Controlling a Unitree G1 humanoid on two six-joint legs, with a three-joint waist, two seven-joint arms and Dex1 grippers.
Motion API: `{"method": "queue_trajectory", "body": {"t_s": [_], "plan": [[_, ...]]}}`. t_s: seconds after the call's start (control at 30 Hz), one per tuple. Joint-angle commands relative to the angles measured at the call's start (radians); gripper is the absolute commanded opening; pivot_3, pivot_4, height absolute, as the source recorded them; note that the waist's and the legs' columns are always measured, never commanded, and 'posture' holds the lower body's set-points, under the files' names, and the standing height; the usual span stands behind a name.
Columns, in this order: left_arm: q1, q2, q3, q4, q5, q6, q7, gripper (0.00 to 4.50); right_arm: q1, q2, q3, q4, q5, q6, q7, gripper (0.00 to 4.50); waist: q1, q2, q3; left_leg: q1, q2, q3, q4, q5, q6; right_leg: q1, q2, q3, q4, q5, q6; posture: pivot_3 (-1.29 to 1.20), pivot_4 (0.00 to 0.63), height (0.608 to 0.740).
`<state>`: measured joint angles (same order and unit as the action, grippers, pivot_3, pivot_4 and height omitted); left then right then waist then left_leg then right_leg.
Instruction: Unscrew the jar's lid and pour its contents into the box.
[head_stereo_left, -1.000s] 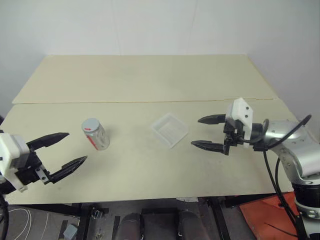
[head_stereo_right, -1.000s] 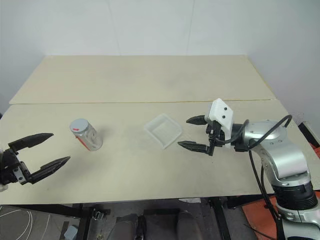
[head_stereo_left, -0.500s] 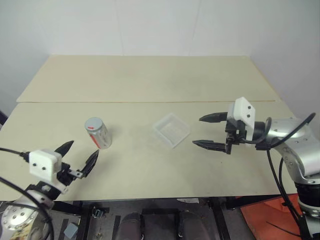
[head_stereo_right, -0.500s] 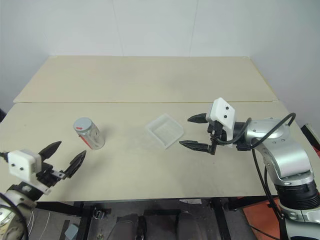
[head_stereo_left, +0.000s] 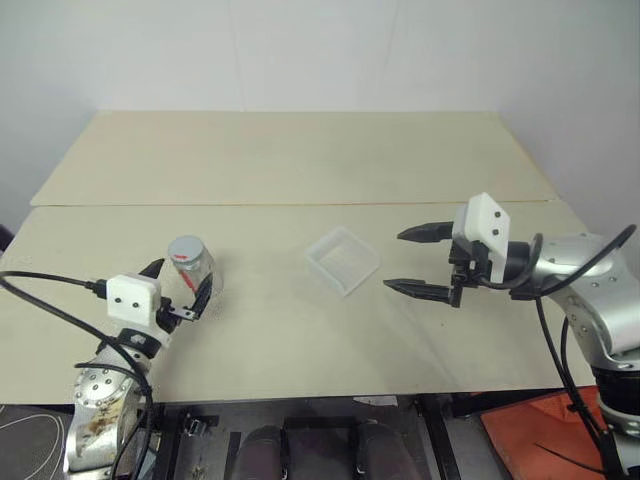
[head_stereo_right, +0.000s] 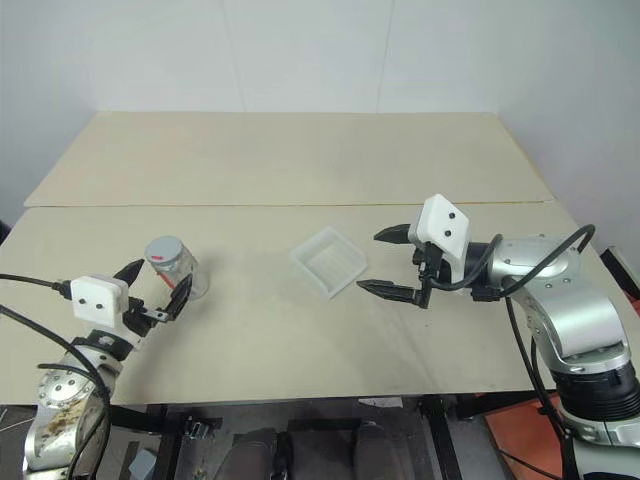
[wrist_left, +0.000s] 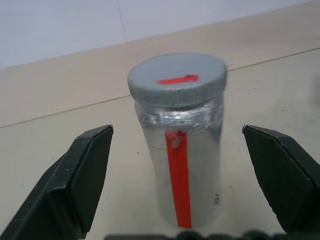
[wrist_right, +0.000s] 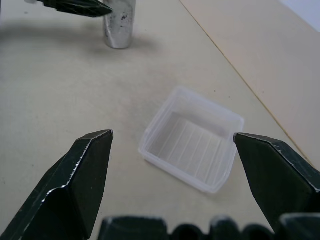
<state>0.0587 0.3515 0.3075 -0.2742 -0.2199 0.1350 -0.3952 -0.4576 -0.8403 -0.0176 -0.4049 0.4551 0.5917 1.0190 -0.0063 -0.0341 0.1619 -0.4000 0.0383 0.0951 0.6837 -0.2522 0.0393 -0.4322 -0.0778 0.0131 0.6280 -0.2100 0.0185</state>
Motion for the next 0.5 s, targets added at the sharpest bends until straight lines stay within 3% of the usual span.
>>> {"method": "queue_trajectory", "body": {"t_s": [0.03,0.37,0.5], "plan": [[-0.052,-0.009,-0.015,0.053,0.013,-0.045,0.024,4.5,-0.018,-0.014,-0.034,-0.039,0.015,-0.003,-0.014,4.47,0.001,0.0,0.0,0.0,0.0,0.0,0.0,0.0,0.0,0.0,0.0,0.0,0.0,0.0,0.0,0.0,0.15,0.74],[-0.142,-0.041,-0.063,0.156,0.029,-0.102,0.05,4.5,-0.016,-0.028,-0.03,-0.06,0.015,0.018,-0.028,4.47,0.002,0.0,0.0,-0.001,0.0,0.0,0.0,0.0,0.001,0.0,-0.001,0.0,0.0,0.0,0.001,0.0,0.15,0.74],[-0.143,-0.035,-0.073,0.158,0.032,-0.101,0.049,3.29,-0.018,-0.022,-0.026,-0.065,0.016,0.016,-0.035,4.5,0.001,0.0,0.0,-0.001,0.0,0.0,0.0,0.0,0.001,0.0,-0.001,0.0,0.0,0.0,0.001,0.0,0.15,0.74]]}}
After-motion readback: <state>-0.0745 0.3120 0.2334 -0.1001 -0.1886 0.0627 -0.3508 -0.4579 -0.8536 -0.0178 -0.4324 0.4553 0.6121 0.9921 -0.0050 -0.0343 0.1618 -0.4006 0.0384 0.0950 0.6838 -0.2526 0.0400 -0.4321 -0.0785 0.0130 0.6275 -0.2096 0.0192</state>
